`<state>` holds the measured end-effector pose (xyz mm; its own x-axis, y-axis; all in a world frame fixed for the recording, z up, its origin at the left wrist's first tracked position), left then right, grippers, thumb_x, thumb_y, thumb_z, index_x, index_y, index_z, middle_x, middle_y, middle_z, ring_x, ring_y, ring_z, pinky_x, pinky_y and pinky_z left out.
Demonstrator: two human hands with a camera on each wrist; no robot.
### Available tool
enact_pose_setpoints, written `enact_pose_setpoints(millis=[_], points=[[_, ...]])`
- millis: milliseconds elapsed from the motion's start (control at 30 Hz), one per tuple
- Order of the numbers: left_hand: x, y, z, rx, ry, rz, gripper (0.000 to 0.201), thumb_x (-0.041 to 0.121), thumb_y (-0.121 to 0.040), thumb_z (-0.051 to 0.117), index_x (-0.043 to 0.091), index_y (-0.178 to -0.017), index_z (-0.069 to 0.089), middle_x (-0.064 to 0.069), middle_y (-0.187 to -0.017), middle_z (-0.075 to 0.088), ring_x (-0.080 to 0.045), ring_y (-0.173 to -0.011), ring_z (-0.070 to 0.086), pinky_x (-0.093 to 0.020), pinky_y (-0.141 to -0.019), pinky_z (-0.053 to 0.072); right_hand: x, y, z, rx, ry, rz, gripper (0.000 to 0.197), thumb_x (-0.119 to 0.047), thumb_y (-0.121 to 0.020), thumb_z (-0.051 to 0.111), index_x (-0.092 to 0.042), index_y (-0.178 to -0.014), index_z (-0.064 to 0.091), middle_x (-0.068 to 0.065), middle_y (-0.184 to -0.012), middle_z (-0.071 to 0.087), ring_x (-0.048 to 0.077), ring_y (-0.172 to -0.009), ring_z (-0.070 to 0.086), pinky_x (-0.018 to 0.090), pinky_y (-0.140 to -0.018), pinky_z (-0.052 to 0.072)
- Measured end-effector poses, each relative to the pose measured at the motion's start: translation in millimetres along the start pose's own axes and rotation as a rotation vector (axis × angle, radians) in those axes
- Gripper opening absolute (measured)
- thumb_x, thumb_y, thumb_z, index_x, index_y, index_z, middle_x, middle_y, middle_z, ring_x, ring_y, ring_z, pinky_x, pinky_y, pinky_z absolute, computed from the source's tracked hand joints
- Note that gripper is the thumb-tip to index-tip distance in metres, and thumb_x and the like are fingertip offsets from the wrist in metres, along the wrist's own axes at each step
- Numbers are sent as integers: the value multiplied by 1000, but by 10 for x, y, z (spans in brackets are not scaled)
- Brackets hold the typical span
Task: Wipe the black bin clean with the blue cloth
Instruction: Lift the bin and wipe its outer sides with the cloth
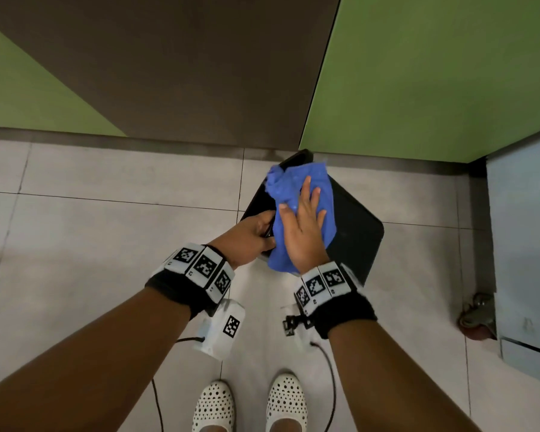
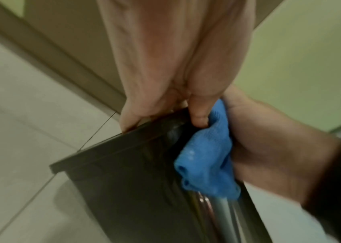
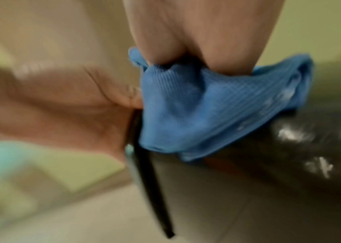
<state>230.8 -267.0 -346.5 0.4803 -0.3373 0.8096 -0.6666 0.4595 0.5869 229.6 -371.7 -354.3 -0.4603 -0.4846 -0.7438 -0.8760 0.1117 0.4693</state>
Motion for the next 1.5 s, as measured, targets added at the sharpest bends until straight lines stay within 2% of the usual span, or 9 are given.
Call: enact_pose_setpoints(millis=[133, 333, 567, 833, 967, 1133, 1233, 1300, 1500], points=[[37, -36, -24, 41, -77, 60, 35, -9, -87, 46, 10, -116, 51, -1, -110, 60, -15, -106, 55, -33, -99, 43, -93, -270, -140, 44, 48, -3, 59, -29, -99, 31, -18, -149, 2, -2, -160, -2, 14, -148, -9, 44, -120, -9], [-2, 11, 22, 66, -374, 102, 36, 4, -89, 51, 12, -124, 51, 5, -106, 57, -10, -99, 53, -8, -85, 39, 75, -511, -637, 195, -141, 388, 54, -37, -99, 25, -16, -148, 17, 4, -160, 8, 22, -148, 7, 44, -120, 1], [83, -1, 115, -18, -307, 158, 37, -5, -85, 50, 8, -119, 55, 5, -103, 59, -5, -96, 53, 1, -81, 36, 317, 49, -241, 190, -1, 65, 70, -39, -97, 31, -8, -149, -5, 13, -159, -5, 26, -147, -4, 46, -119, -6], [-20, 69, -46, -2, -324, 88, 37, 4, -90, 50, 18, -125, 53, 3, -110, 62, 0, -98, 57, -3, -84, 39, 1050, -99, -566, 418, -86, 513, 63, -42, -98, 27, -10, -149, 8, 6, -160, 7, 25, -148, 1, 49, -118, 1], [35, 26, -30, -67, -281, 22, 42, 0, -88, 51, 17, -127, 51, -6, -122, 63, -15, -115, 57, -31, -106, 42, 1261, 20, -632, 431, -243, 659, 66, -49, -97, 26, -12, -149, 11, 8, -159, 9, 37, -144, 16, 44, -119, 10], [251, -110, -25, -83, -276, -136, 81, 36, -77, 67, 29, -145, 23, 1, -138, 49, -17, -124, 49, -39, -110, 38, 1225, 187, -502, 500, -319, 607, 60, -42, -96, 37, -10, -146, 24, 14, -152, 25, 37, -134, 32, 37, -109, 27], [480, -216, 12, 65, -198, -66, 30, 39, -87, 58, 15, -102, 65, -6, -96, 70, -20, -89, 67, -34, -88, 49, 1175, 296, -353, 561, -410, 571, 58, -33, -95, 46, -7, -143, 28, 18, -146, 31, 35, -131, 36, 33, -103, 32], [574, -245, 42, 142, -215, -50, 26, 38, -88, 56, 19, -74, 66, -1, -74, 67, -20, -76, 67, -30, -78, 49, 1172, 351, -293, 636, -448, 465, 57, -25, -93, 51, -2, -140, 29, 18, -144, 35, 37, -130, 37, 39, -105, 34], [623, -190, 78, 230, -318, 3, 37, 38, -97, 36, 12, -111, 58, -2, -107, 63, -20, -103, 58, -30, -93, 42, 1068, 515, -340, 668, -411, 213, 71, -30, -84, 50, -3, -143, 24, 18, -150, 27, 32, -137, 31, 44, -114, 31]])
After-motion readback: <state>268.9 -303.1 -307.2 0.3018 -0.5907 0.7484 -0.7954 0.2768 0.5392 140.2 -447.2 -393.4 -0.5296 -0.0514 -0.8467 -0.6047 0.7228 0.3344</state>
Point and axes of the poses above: each hand's wrist, its own y-axis away from the middle knuckle, its own z-axis out of the palm, x = y × z, the point moved 3 cm from there along -y, towards the middle knuckle
